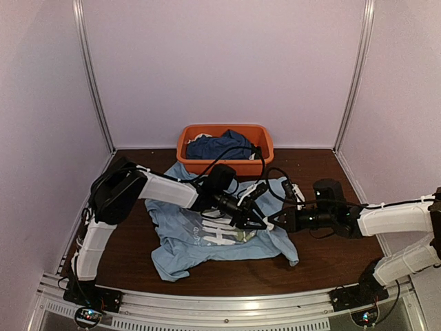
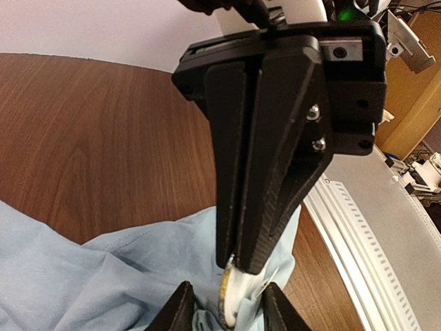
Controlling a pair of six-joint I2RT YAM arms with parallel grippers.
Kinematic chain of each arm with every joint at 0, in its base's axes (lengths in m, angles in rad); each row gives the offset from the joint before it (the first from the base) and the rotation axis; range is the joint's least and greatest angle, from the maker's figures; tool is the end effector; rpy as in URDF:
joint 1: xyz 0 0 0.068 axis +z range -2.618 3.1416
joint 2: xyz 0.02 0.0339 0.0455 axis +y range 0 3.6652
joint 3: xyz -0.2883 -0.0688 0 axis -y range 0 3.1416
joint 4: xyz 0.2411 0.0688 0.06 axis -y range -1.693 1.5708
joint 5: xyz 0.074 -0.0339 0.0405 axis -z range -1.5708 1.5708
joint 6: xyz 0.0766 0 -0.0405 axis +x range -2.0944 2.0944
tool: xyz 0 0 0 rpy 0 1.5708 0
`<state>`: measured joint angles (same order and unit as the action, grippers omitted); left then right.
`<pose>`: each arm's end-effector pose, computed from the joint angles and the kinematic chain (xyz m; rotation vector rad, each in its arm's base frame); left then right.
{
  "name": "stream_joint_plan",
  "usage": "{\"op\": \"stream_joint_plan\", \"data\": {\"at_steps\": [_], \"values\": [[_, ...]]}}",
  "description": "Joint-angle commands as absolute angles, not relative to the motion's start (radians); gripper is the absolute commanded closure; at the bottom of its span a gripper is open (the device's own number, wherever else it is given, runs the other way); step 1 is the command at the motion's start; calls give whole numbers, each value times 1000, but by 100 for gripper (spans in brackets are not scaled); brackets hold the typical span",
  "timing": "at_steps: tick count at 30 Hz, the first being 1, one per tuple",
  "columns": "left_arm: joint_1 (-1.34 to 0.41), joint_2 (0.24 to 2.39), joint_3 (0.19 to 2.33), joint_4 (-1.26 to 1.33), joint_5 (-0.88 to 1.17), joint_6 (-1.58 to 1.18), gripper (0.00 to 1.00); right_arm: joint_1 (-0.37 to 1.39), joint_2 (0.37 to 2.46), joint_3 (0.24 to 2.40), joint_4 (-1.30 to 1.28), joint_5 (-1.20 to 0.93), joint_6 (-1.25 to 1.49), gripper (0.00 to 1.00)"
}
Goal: Pin the brooch onto the clothing
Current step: Pin the brooch onto the flattened clothing.
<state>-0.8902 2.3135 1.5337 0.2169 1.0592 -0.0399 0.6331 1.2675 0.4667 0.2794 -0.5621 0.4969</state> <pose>0.2771 -0.4484 0.1395 1.5137 1.6665 -1.6508 0.1896 0.1898 0.1882 -0.5239 2.2013 1.2358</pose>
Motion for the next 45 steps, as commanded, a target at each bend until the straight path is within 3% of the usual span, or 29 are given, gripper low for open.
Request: {"op": "stream_joint_plan", "data": {"at_steps": [1, 11, 35, 45], "values": [[-893, 2333, 1552, 260, 1085, -51, 65, 630, 1252, 462, 310, -575, 493, 100], [-883, 2327, 1519, 340, 1136, -102, 68, 630, 1241, 451, 308, -571, 485, 100], [-884, 2333, 1520, 340, 1097, -118, 95, 629, 1233, 463, 312, -578, 495, 100], [-890, 2336, 1566, 172, 1025, -11, 96, 630, 1245, 501, 241, -547, 474, 100]]}}
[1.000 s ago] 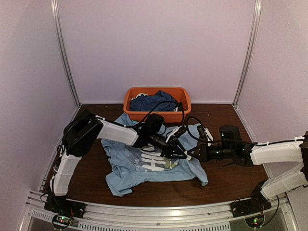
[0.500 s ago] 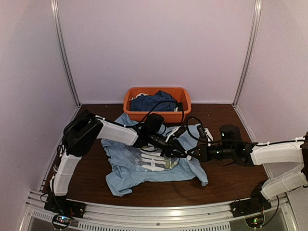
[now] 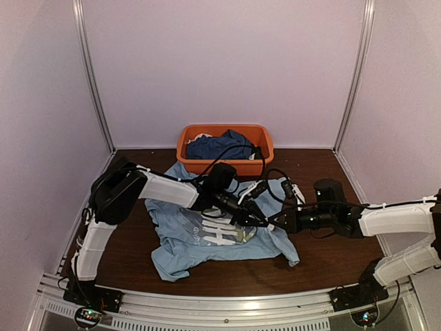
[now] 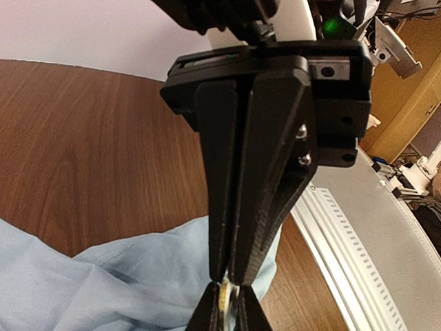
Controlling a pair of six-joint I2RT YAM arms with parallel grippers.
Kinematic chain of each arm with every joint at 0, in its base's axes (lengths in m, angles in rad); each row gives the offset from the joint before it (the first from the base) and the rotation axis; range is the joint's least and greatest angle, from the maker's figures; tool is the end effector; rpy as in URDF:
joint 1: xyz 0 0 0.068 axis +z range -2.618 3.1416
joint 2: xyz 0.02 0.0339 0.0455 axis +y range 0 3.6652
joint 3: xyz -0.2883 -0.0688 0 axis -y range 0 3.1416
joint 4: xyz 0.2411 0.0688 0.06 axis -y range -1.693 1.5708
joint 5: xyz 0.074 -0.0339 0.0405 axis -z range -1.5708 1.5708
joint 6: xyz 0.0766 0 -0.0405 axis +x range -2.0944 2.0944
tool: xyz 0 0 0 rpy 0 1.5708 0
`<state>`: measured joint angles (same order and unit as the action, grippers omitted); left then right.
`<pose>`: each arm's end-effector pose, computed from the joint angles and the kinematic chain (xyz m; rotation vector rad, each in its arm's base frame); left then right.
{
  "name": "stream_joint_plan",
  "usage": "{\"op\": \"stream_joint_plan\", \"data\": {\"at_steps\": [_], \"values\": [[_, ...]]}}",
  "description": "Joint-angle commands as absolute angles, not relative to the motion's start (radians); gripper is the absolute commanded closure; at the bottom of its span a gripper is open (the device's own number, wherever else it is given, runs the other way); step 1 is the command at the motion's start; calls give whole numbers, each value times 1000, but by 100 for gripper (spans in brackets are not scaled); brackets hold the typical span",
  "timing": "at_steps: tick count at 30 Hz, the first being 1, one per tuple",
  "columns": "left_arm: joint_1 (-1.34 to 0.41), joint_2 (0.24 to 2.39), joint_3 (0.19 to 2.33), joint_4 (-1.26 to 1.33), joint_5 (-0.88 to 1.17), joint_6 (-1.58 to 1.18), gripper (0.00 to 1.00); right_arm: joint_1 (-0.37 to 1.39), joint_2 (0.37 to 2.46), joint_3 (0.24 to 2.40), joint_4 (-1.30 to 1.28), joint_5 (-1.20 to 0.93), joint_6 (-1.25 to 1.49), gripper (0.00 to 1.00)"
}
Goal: Pin the brooch onto the clothing
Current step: Pin the brooch onto the flattened clothing.
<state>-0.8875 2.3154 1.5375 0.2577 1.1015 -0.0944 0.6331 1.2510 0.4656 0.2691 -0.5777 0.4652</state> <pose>0.2775 -0.4491 0.1450 1.5023 1.6502 -1.7132 0.1868 0.1890 0.1909 -0.5683 2.1779 1.2362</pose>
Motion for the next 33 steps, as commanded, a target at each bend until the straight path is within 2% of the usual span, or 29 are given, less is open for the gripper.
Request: {"op": "stream_joint_plan", "data": {"at_steps": [1, 8, 33], "values": [[-891, 2338, 1572, 157, 1021, 4, 96, 630, 1246, 503, 236, -546, 471, 100], [-892, 2341, 1589, 99, 1009, 50, 91, 628, 1250, 513, 222, -544, 462, 100], [-881, 2350, 1618, 31, 1016, 81, 84, 630, 1266, 528, 213, -557, 455, 100]]}}
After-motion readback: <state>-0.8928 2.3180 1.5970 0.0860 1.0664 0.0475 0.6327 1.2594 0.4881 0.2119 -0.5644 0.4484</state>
